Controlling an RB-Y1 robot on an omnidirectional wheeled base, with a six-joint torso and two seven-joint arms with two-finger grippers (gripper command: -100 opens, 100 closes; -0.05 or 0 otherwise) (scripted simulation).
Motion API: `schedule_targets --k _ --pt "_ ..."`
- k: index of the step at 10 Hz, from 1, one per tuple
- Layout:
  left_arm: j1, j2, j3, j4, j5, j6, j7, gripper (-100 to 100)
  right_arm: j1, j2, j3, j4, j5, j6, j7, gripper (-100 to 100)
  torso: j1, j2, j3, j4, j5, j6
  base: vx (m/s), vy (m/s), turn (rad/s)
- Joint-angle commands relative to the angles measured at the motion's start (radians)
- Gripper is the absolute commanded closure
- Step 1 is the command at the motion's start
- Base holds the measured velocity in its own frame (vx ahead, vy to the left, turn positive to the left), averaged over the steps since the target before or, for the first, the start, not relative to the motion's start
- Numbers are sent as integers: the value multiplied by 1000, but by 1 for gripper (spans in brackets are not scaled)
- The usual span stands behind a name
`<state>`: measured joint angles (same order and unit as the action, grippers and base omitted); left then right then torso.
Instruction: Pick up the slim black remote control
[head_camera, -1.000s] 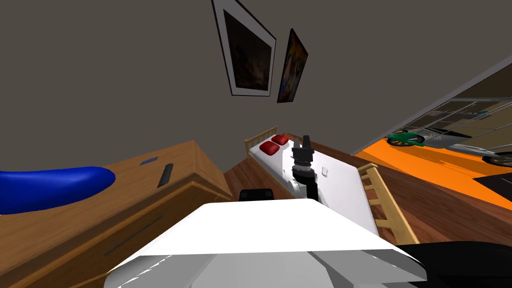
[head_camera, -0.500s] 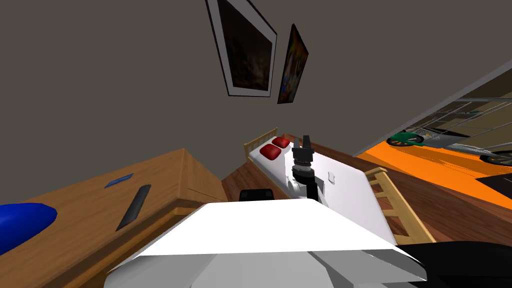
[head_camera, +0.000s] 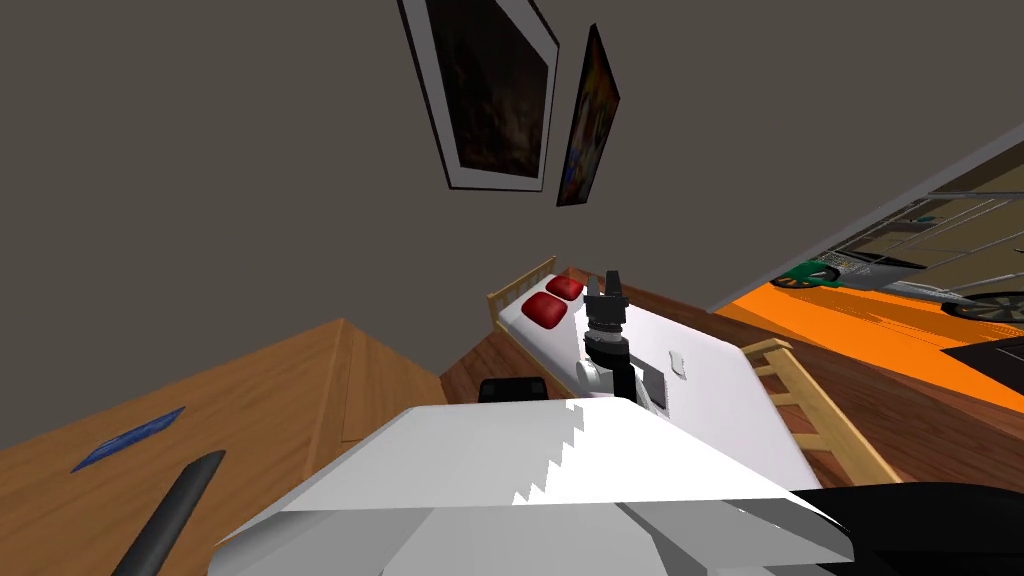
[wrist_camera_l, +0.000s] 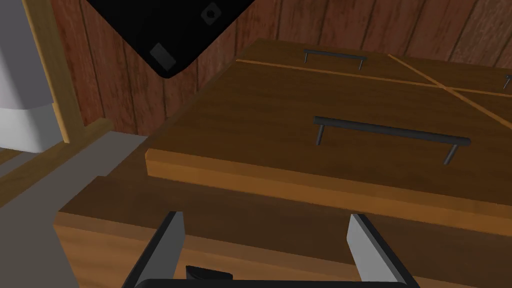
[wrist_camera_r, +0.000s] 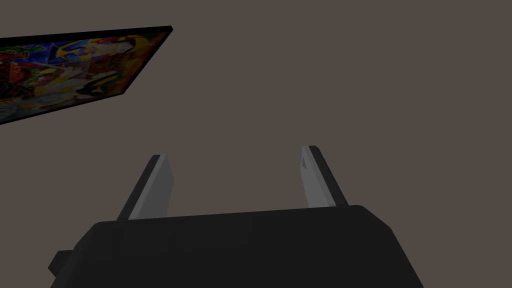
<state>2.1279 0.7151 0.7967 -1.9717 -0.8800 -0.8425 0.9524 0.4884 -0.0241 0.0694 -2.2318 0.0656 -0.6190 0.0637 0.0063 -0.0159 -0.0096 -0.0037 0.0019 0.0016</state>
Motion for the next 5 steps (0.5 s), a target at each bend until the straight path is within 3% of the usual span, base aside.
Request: schedule_targets --k 1,3,4,5 --pt "17 25 7 -10 -42 6 -2 -100 0 0 0 0 0 0 0 0 0 0 0 0 0 0 255 95 -100" --pt "40 52 8 -23 -79 13 -7 -100 0 0 0 0 0 0 0 0 2 -5 -3 -1 0 0 274 138 -84" --pt "50 60 7 -27 -91 16 -9 -100 0 0 0 0 0 0 0 0 3 -3 -2 -1 1 0 204 137 -65" --pt "42 55 7 -21 -82 12 -9 -100 0 0 0 0 0 0 0 0 2 0 0 0 1 0 89 64 -20"
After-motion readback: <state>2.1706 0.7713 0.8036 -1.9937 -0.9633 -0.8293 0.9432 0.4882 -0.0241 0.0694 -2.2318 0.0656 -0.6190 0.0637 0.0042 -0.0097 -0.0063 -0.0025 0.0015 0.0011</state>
